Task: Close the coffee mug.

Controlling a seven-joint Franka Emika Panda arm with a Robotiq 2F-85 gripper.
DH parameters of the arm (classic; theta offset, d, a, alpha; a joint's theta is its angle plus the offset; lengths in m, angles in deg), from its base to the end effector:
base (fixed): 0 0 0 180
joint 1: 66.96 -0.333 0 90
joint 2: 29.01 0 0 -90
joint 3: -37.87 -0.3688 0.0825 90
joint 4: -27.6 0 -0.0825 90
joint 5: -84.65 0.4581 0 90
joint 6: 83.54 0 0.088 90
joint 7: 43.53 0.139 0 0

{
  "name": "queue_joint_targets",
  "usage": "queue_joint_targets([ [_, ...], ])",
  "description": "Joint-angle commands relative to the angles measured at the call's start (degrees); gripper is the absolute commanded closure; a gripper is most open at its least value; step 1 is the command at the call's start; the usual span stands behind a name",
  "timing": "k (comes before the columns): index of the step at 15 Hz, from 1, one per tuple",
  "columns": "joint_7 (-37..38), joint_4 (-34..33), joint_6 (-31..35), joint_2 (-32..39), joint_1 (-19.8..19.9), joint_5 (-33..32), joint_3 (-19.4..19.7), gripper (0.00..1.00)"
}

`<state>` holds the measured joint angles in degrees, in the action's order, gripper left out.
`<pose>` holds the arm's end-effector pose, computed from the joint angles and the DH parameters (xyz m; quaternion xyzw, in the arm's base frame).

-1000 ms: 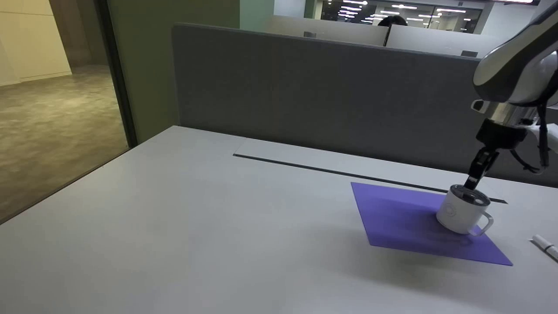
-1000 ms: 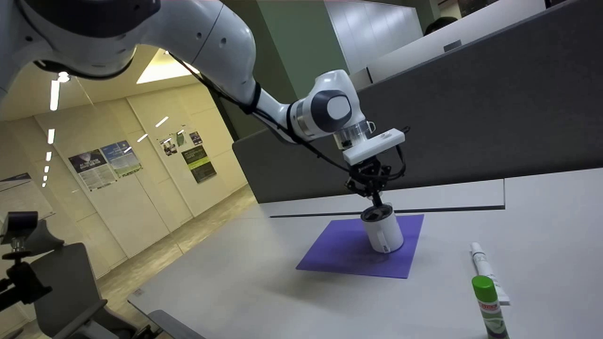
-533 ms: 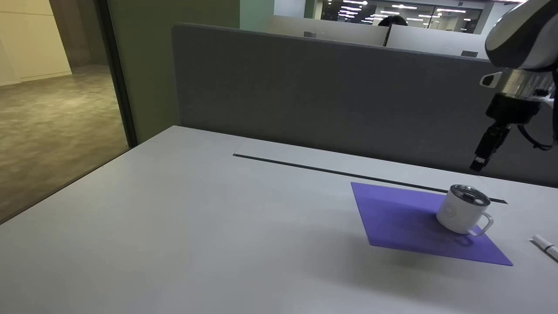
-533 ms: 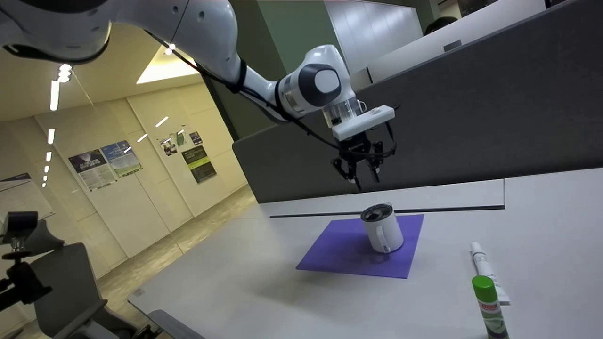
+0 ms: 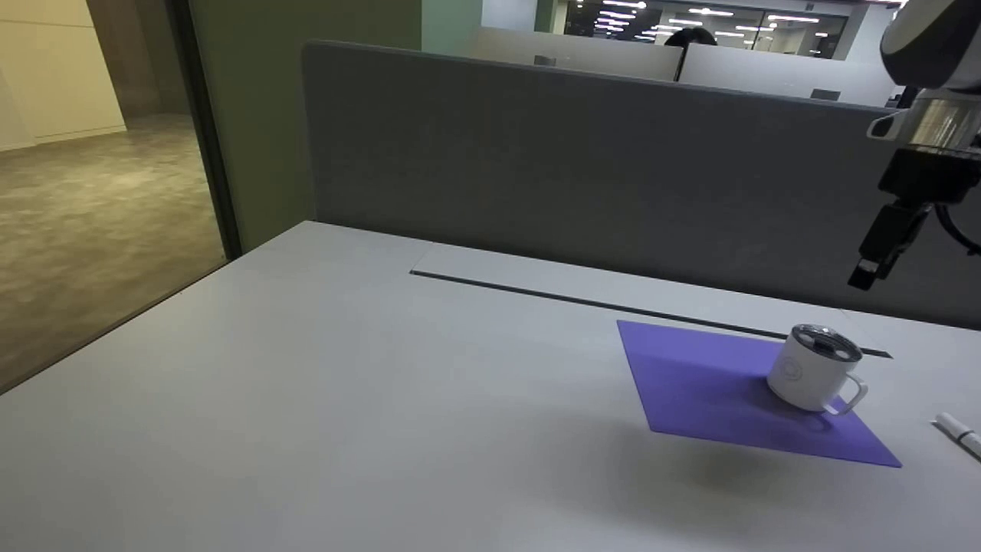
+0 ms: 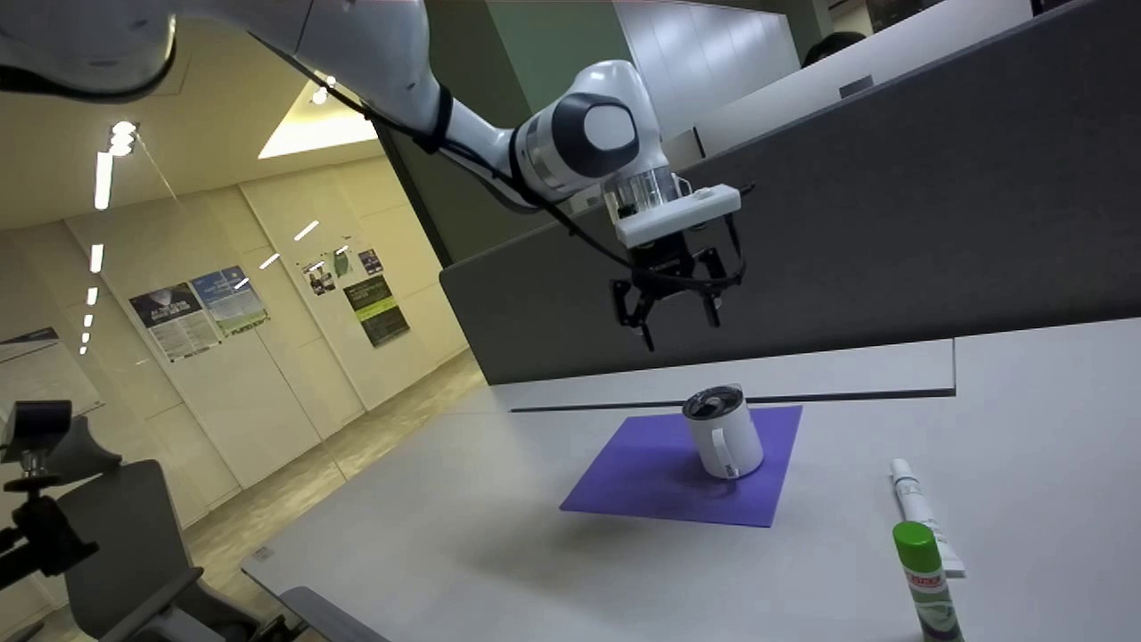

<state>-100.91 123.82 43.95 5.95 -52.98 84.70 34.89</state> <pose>0.7425 -0.1476 0.2046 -0.9204 -0.3894 0.0177 0.0306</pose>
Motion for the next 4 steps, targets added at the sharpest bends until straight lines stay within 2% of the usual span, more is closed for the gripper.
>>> queue_joint_targets([
  [1, -0.1, 0.2, -0.6, -0.3, -0.3, 0.5, 0.4, 0.00],
  [4, 0.0, 0.8, -0.9, -0.8, -0.4, 0.6, 0.5, 0.00],
])
